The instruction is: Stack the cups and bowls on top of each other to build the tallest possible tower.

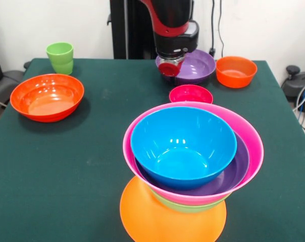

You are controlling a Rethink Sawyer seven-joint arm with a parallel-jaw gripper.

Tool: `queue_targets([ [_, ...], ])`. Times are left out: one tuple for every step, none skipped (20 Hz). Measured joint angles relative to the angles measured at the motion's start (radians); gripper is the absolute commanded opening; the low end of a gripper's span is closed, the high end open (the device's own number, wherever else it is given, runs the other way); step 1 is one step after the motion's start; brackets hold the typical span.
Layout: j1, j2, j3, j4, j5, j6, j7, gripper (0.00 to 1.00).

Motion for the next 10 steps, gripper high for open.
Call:
queue_targets([
  [0.004,0.0,-0.003,0.0,0.0,0.0,0.0,0.0],
  [0.011,-0.001,-0.008,-0.001,0.0,-0.001,0.0,0.0],
  [0.02,0.0,-0.013,-0.001,0.0,-0.001,0.0,0.0],
  [0.028,0.0,-0.019,-0.001,0.0,-0.001,0.0,0.0],
  [0.034,0.0,-0.022,0.0,0.0,-0.001,0.0,0.0],
  [0.044,0.0,-0.029,-0.001,0.0,-0.001,0.0,0.0],
  [0.049,0.0,-0.032,-0.001,0.0,0.0,0.0,0.0],
  [0.053,0.0,-0.036,-0.001,0.0,0.0,0.0,0.0],
  [0.057,0.0,-0.041,-0.002,0.0,0.0,0.0,0.0],
  [0.065,0.0,-0.051,-0.003,0.0,0.002,0.0,0.0],
])
